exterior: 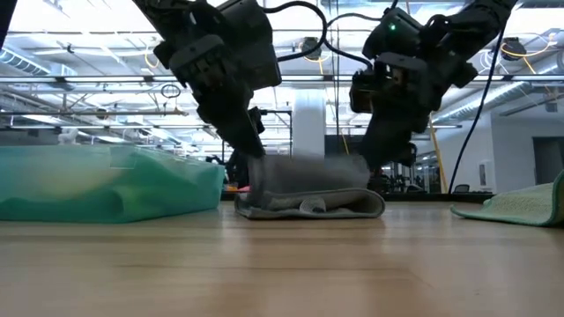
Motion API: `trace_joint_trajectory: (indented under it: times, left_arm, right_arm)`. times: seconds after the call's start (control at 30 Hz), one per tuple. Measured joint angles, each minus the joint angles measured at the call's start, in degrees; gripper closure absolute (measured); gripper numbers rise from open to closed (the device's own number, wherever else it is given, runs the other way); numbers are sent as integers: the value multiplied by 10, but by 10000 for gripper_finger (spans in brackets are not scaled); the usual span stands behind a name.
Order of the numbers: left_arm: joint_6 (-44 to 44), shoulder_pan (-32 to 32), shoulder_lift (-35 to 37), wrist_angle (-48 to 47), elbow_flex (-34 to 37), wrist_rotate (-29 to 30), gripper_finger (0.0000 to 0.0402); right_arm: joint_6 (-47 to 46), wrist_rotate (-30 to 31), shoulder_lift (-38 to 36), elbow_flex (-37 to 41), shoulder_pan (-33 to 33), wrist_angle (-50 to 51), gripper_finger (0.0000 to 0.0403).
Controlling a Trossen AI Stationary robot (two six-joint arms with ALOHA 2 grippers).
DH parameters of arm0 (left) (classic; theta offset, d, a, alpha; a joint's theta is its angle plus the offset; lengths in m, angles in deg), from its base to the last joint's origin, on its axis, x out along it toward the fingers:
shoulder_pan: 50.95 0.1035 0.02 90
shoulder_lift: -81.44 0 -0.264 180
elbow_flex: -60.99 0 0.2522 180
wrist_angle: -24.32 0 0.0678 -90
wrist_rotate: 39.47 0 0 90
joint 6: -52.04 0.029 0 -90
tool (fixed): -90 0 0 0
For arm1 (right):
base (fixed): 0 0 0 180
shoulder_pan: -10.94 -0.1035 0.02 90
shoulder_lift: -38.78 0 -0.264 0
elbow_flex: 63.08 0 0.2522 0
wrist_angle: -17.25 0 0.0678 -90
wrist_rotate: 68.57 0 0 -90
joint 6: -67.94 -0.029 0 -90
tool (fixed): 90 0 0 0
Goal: Fold microfiber towels
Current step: Fold the gray microfiber cloth
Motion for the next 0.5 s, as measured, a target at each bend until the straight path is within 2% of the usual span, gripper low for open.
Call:
trace_joint_trajectory:
  times: [0.13,0.27,0.37,0.5]
  left_arm:
    - [-31,0,0,1,0,-20,286]
    - [-81,5,21,-3,0,-28,248]
    - [-120,13,53,-12,0,-26,239]
    - [-149,19,83,3,0,25,246]
  right_arm:
    - [-22,-8,-25,0,0,45,235]
    - [-53,-14,-69,0,0,64,232]
    - [-87,7,-100,0,-1,51,232]
    - [-111,50,-110,0,-6,-25,232]
